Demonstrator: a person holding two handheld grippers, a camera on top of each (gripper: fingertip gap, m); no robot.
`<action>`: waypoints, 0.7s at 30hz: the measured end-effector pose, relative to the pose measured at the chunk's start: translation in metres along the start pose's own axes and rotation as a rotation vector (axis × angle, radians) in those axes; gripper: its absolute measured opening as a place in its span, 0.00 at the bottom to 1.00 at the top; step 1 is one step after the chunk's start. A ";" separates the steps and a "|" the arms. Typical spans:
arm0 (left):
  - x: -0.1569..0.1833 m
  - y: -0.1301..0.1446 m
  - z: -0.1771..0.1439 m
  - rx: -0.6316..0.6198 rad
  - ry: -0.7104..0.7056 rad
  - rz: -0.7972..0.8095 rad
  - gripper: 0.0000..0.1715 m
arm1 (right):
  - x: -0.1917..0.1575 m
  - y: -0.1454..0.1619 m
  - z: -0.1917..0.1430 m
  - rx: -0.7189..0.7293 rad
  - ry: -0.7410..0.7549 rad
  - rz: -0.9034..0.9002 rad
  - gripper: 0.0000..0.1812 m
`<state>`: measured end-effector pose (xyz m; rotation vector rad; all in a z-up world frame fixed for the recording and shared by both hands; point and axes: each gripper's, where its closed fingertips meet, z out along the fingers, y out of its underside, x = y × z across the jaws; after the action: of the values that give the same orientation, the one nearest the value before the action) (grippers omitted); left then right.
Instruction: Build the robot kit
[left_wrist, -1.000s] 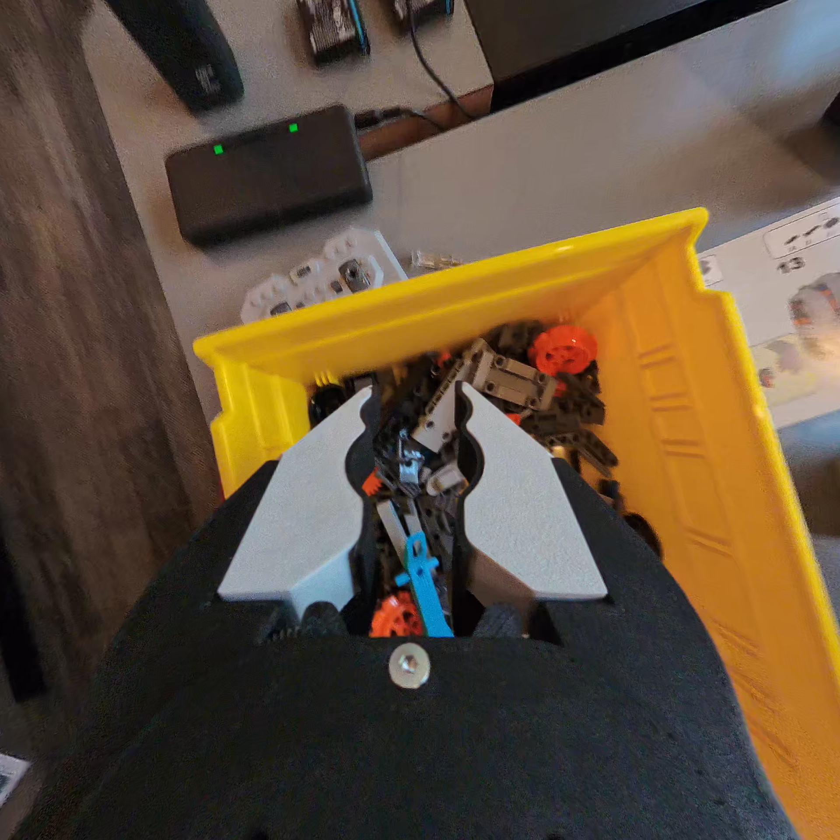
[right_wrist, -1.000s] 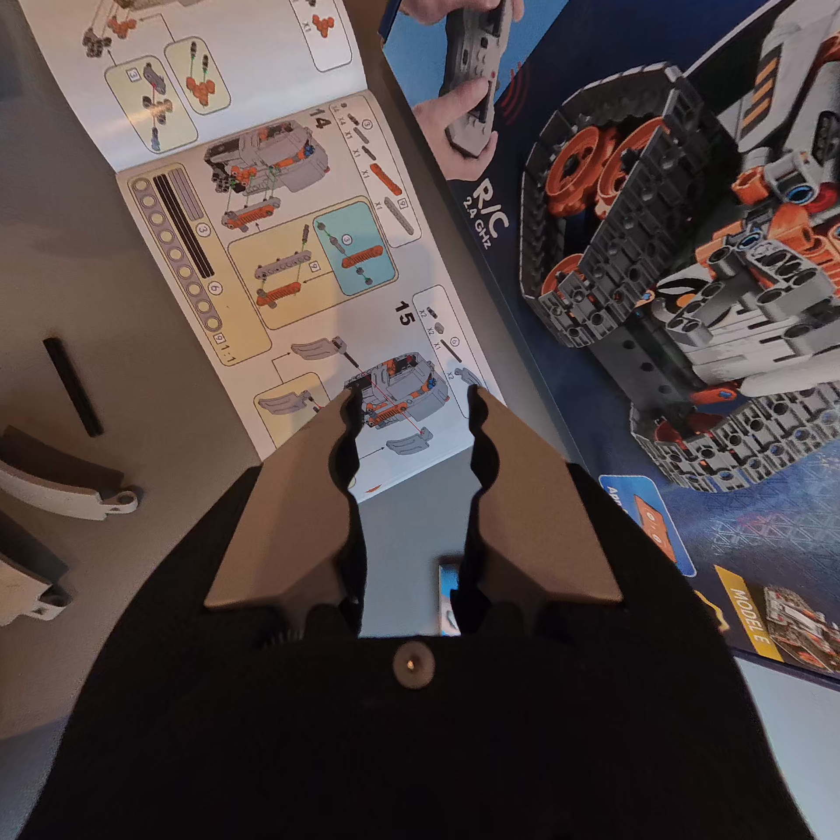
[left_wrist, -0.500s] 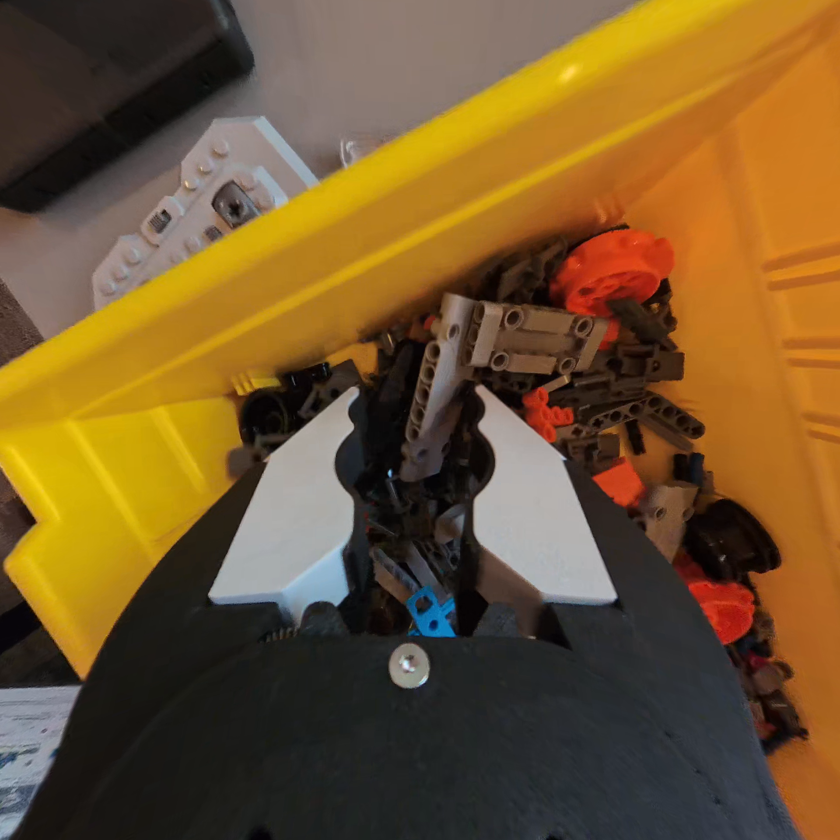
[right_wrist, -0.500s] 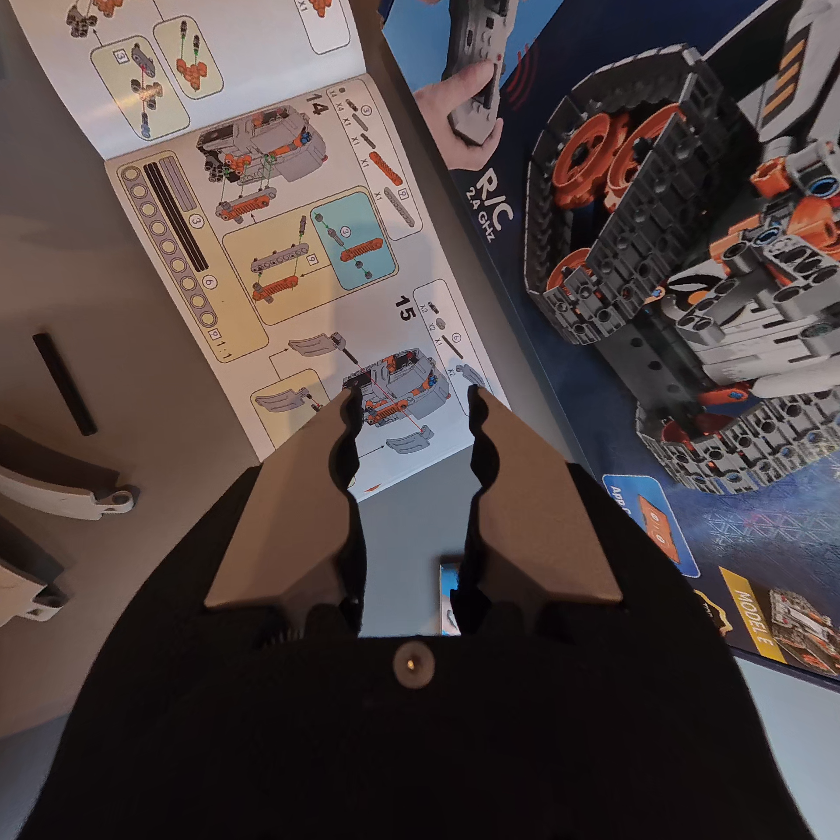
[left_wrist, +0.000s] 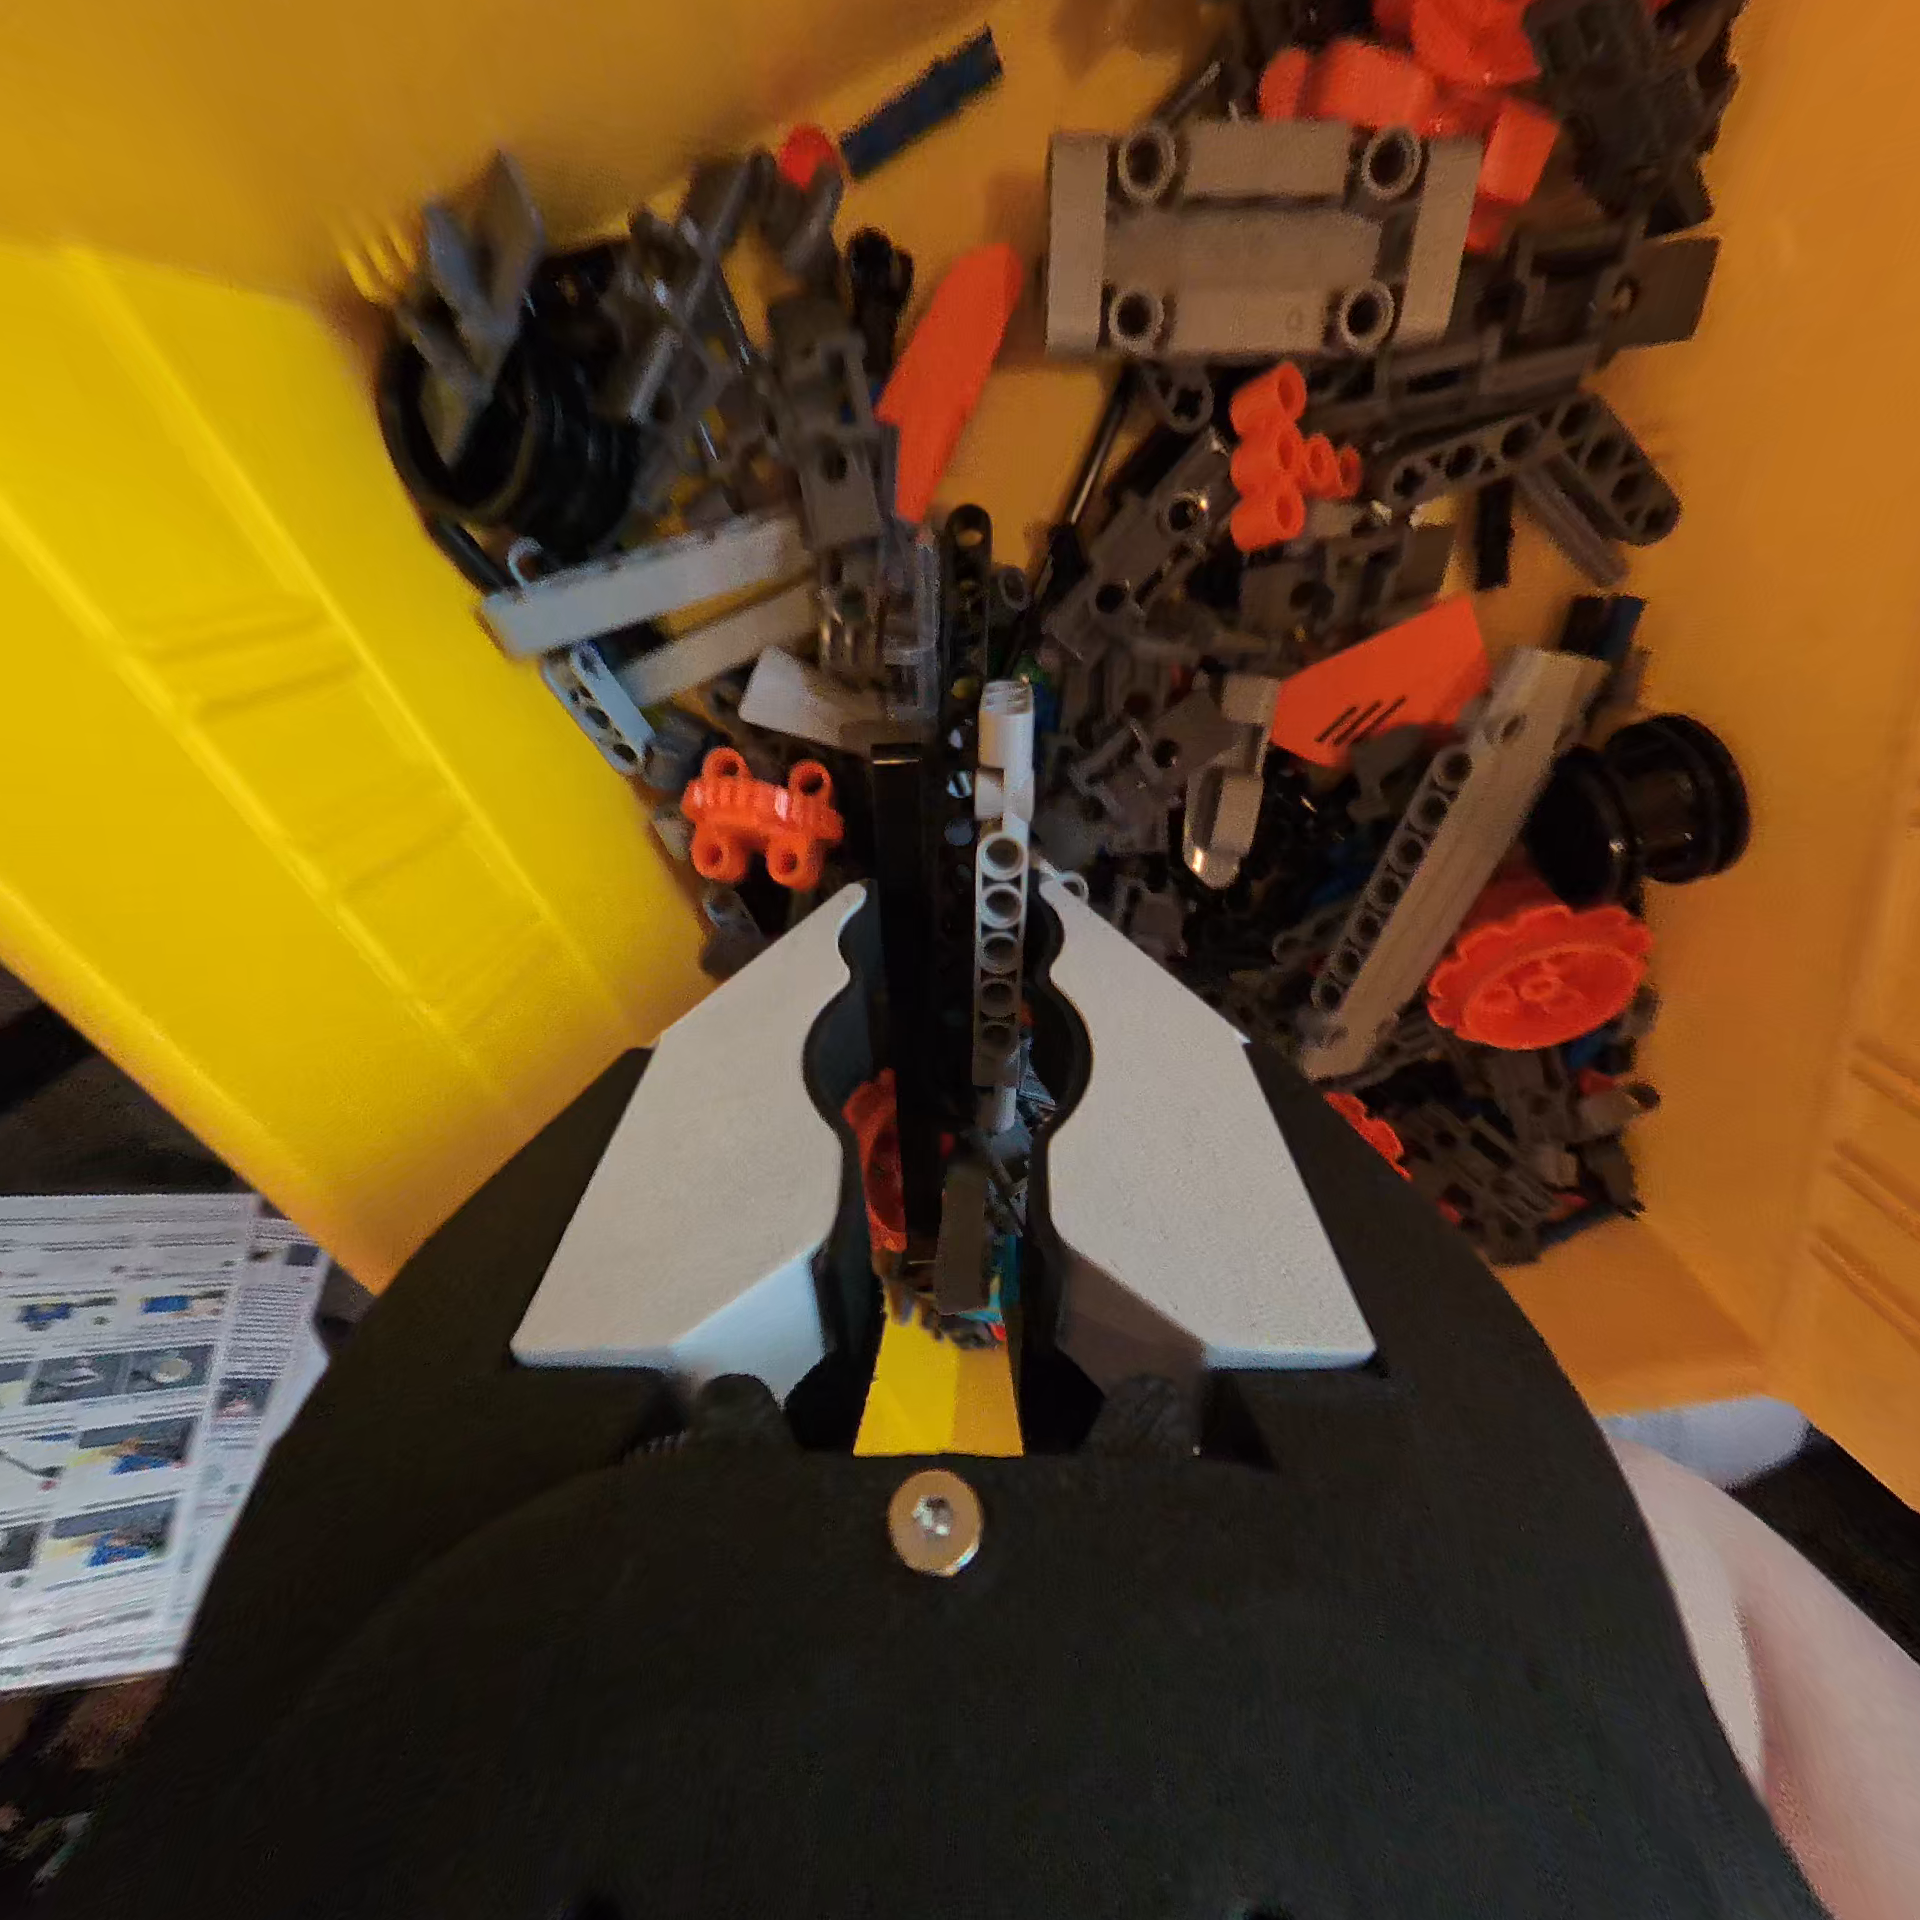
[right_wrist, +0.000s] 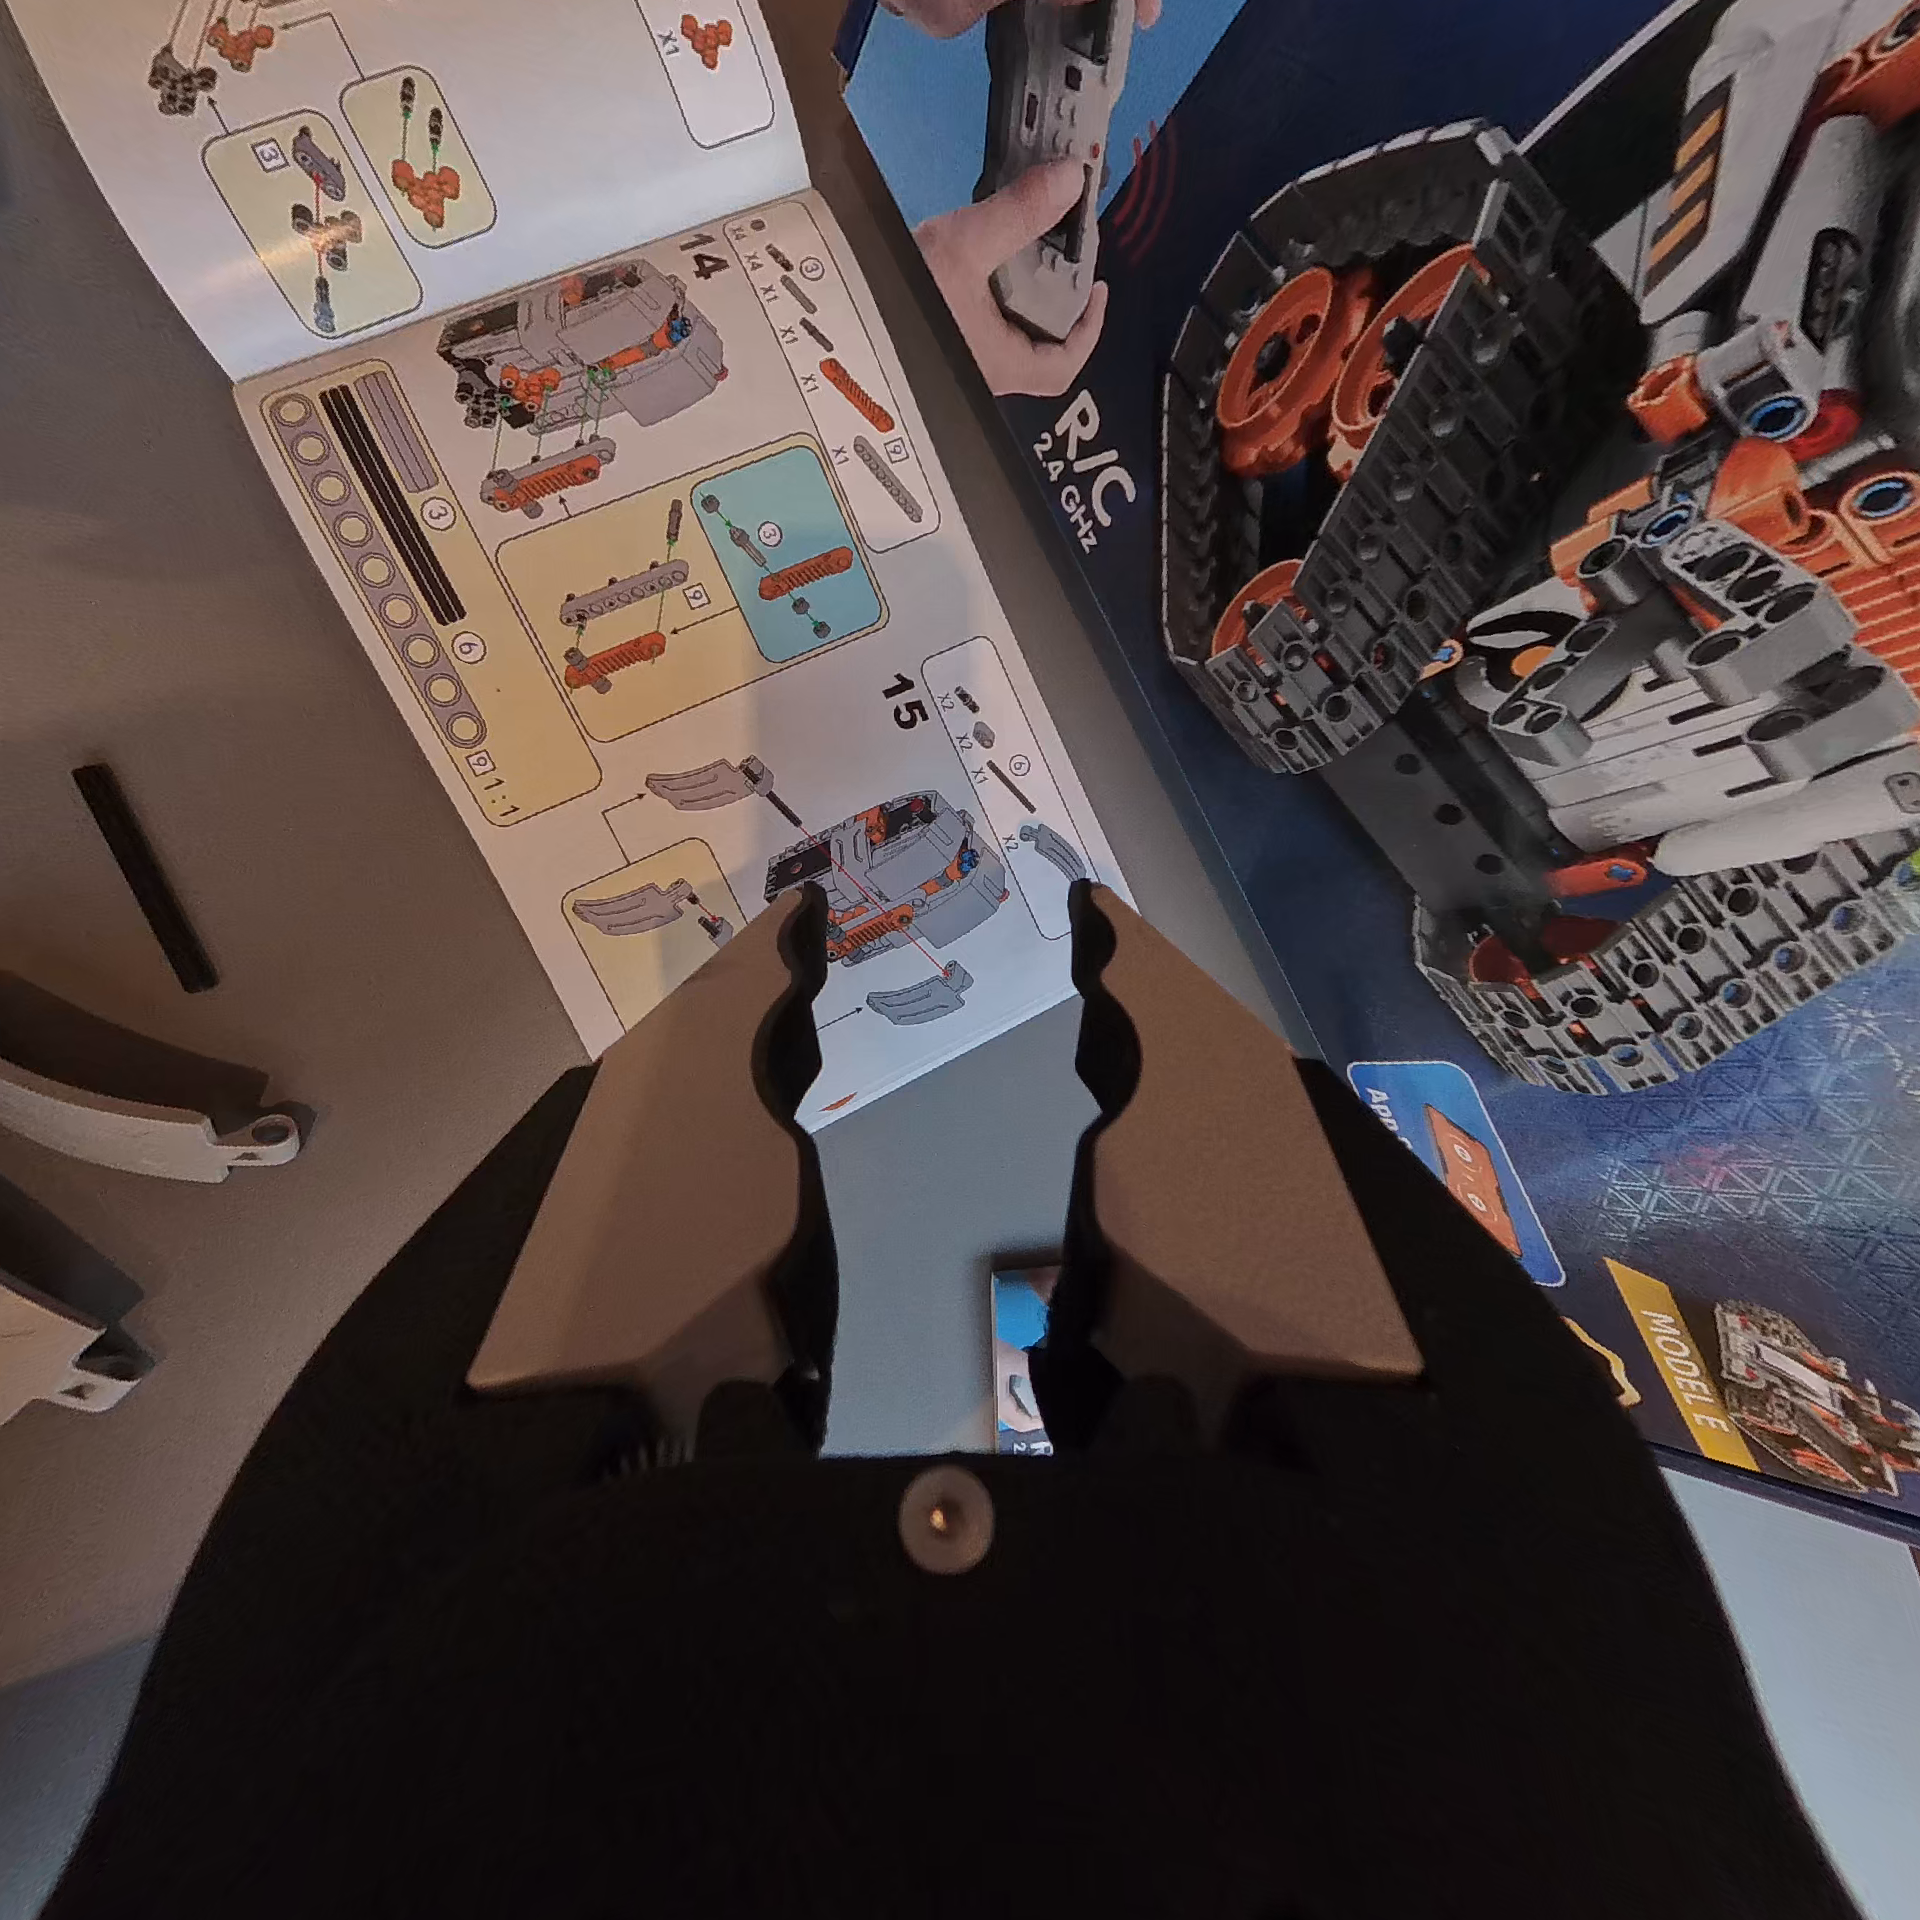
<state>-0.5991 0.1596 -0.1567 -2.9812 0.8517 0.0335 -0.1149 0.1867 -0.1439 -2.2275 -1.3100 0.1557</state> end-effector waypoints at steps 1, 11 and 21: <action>0.004 0.006 -0.001 -0.016 0.026 -0.012 0.14 | 0.000 0.000 0.000 0.000 0.000 0.000 0.25; 0.034 0.012 -0.022 0.056 0.178 0.042 0.24 | 0.001 0.001 -0.001 0.000 0.003 0.004 0.25; -0.022 -0.075 -0.027 0.407 -0.006 -0.102 0.27 | 0.000 0.000 0.000 -0.002 0.003 -0.004 0.25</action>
<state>-0.5781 0.2340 -0.1263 -2.6336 0.6157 -0.1199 -0.1147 0.1870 -0.1440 -2.2258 -1.3134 0.1493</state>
